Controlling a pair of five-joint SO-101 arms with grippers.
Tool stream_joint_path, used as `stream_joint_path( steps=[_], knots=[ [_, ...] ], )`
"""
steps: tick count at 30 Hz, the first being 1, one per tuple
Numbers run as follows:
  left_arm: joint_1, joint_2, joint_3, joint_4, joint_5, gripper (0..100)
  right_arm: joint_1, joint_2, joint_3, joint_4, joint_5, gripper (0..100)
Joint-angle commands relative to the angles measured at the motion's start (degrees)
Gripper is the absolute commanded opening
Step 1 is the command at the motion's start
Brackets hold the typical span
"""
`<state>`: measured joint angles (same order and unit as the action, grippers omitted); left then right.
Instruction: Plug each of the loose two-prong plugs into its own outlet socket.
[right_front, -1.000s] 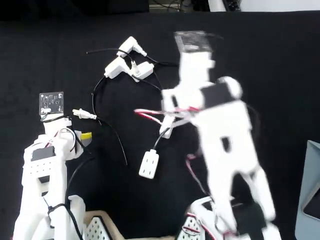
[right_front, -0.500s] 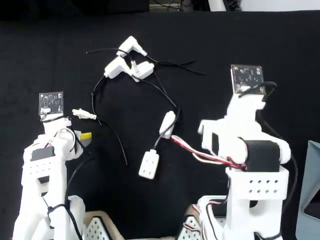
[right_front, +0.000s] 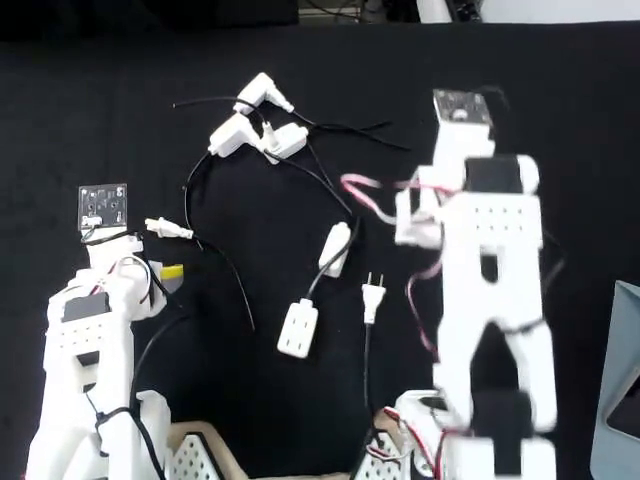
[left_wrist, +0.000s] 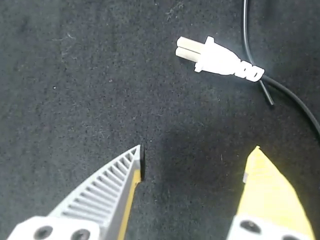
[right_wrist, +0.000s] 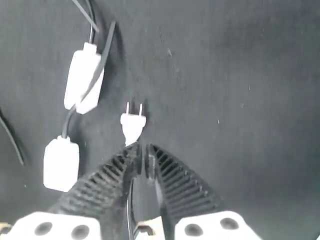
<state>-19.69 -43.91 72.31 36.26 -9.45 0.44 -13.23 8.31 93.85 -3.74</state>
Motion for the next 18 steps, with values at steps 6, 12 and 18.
stream_joint_path(
  steps=[6,12,18],
  knots=[
    [-0.4,-1.14,-0.31,-0.97,0.18,32,0.26,5.93,-7.43,2.9,8.09,10.2],
    [-0.4,-1.14,-0.31,-0.97,0.18,32,0.26,5.93,0.31,2.37,28.48,15.5],
    [-0.4,-1.14,-0.31,-0.97,0.18,32,0.26,4.18,12.09,-4.66,51.6,15.5]
  ],
)
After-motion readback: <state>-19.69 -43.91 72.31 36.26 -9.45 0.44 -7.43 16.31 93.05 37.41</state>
